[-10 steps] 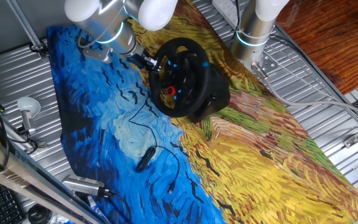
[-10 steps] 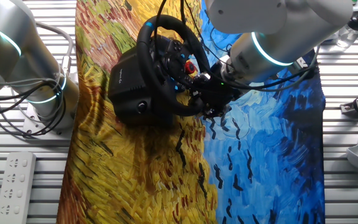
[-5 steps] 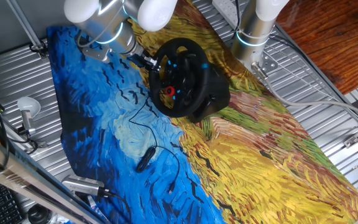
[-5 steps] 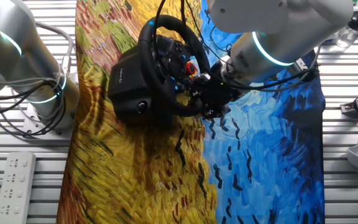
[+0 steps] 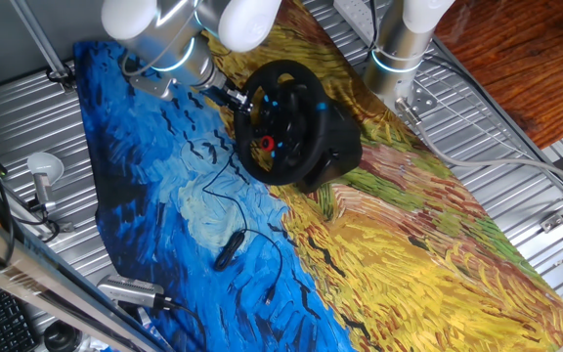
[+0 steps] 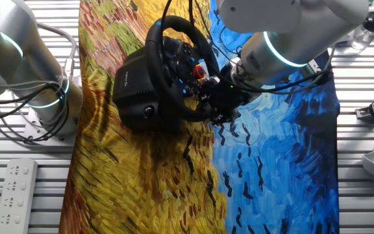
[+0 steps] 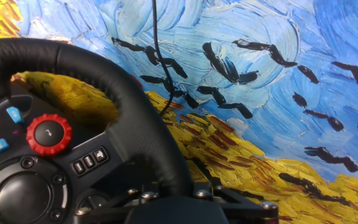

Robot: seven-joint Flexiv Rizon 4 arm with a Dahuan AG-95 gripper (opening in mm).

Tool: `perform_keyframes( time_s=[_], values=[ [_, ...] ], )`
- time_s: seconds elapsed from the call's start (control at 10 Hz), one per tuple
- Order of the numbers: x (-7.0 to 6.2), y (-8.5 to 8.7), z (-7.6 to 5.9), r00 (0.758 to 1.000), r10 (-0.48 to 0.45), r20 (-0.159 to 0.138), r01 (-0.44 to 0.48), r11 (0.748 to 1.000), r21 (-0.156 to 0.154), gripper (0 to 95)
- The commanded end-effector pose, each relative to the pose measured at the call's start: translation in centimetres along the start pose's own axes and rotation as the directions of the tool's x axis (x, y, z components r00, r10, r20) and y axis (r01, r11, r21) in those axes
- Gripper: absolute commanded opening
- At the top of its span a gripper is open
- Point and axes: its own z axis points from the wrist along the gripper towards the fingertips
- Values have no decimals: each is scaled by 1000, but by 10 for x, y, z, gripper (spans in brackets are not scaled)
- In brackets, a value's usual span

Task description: Rotate the steering wheel 90 degrees clockwise

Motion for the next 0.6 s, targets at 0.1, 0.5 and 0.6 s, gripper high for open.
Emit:
perform_keyframes(
  time_s=[0.1,0.5,0.6],
  values=[
    [0,0,-1,1000,4,-2,-4,1000,0,0],
    [2,0,-1,1000,15,-2,-15,1000,-1,0],
    [2,0,-1,1000,16,-2,-16,1000,-1,0]
  ],
)
